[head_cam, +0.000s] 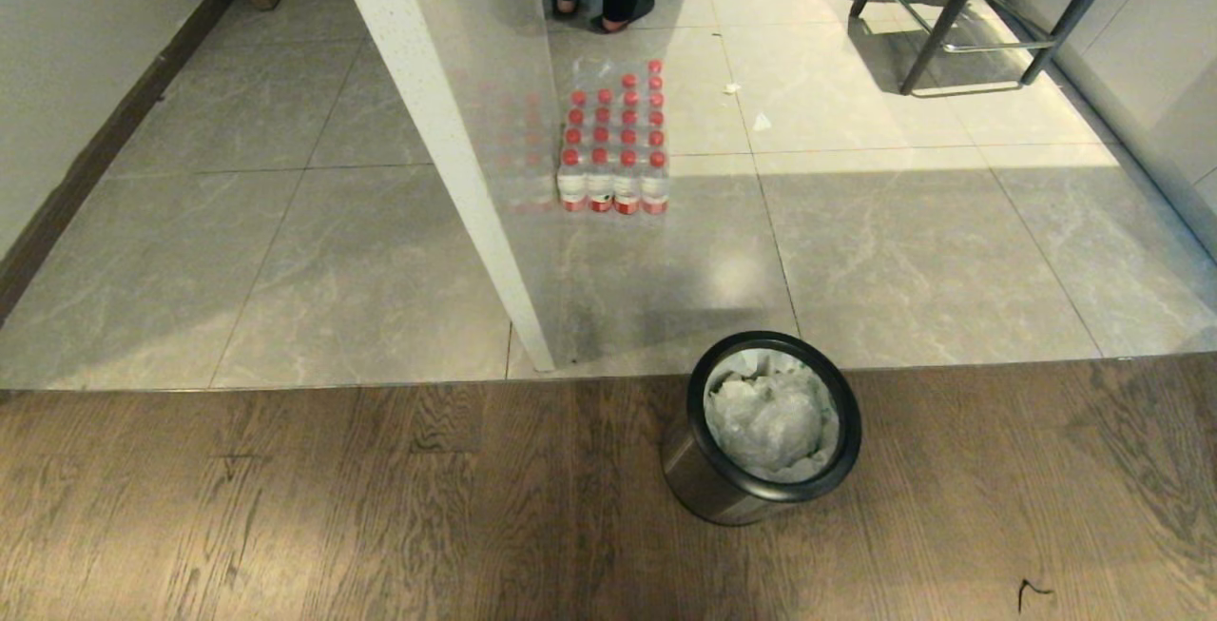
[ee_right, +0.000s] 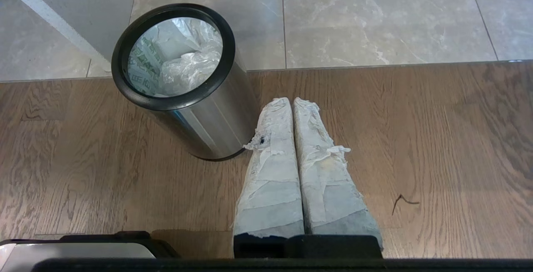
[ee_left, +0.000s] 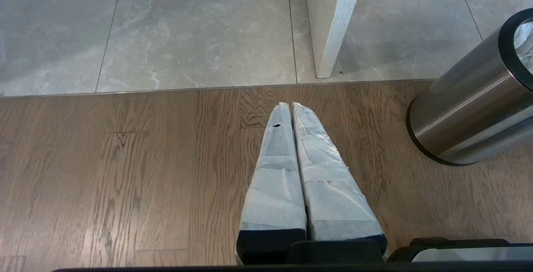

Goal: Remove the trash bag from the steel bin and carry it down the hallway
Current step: Place the outer trash can on the ground

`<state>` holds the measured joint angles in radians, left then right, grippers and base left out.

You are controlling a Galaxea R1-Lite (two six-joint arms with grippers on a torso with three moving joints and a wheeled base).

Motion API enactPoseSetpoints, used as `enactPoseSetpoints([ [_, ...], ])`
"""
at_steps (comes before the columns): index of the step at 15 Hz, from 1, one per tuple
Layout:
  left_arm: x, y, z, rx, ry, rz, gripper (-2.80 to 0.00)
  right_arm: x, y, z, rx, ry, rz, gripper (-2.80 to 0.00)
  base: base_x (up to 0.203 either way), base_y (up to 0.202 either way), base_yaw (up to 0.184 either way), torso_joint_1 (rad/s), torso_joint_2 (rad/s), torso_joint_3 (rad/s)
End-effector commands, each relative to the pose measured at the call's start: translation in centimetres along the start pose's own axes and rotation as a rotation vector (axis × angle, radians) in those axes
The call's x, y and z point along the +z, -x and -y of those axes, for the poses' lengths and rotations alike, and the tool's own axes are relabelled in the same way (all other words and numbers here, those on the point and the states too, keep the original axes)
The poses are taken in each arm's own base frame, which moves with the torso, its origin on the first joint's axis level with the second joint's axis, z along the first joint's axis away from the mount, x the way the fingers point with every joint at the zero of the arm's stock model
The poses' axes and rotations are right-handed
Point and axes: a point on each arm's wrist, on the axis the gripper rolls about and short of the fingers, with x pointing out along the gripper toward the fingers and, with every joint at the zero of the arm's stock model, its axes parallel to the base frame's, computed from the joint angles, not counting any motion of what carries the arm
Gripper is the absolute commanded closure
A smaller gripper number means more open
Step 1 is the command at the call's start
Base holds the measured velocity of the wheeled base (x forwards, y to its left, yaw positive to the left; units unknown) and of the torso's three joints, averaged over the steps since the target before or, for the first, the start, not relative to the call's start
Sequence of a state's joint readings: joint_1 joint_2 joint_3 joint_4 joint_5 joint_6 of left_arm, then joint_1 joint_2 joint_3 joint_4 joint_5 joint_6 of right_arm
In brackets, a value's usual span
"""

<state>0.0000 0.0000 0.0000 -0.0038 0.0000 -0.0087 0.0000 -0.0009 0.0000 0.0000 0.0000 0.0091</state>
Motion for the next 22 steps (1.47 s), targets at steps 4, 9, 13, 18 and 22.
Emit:
enactPoseSetpoints([
  [4,0.0,0.0,0.0,0.000,0.001,0.001,0.00,0.0,0.0,0.0,0.000,0.004,0.002,0.00,0.000,0.000,0.000,0.000,0.00,0.000],
  [9,0.0,0.0,0.0,0.000,-0.001,0.001,0.00,6.3,2.0,-0.1,0.004,0.000,0.118,0.00,0.000,0.000,0.000,0.000,0.00,0.000],
  [13,0.0,0.0,0.0,0.000,0.001,0.001,0.00,15.5,-0.5,-0.3,0.056,-0.073,-0.130,0.00,0.000,0.000,0.000,0.000,0.00,0.000],
  [18,0.0,0.0,0.0,0.000,-0.001,0.001,0.00,16.8,-12.5,-0.7,0.087,-0.124,-0.635,0.00,0.000,0.000,0.000,0.000,0.00,0.000],
  [22,0.0,0.0,0.0,0.000,0.001,0.001,0.00,11.9,-20.7,-1.7,0.106,-0.115,-0.903,-2.80,0.000,0.000,0.000,0.000,0.00,0.000],
])
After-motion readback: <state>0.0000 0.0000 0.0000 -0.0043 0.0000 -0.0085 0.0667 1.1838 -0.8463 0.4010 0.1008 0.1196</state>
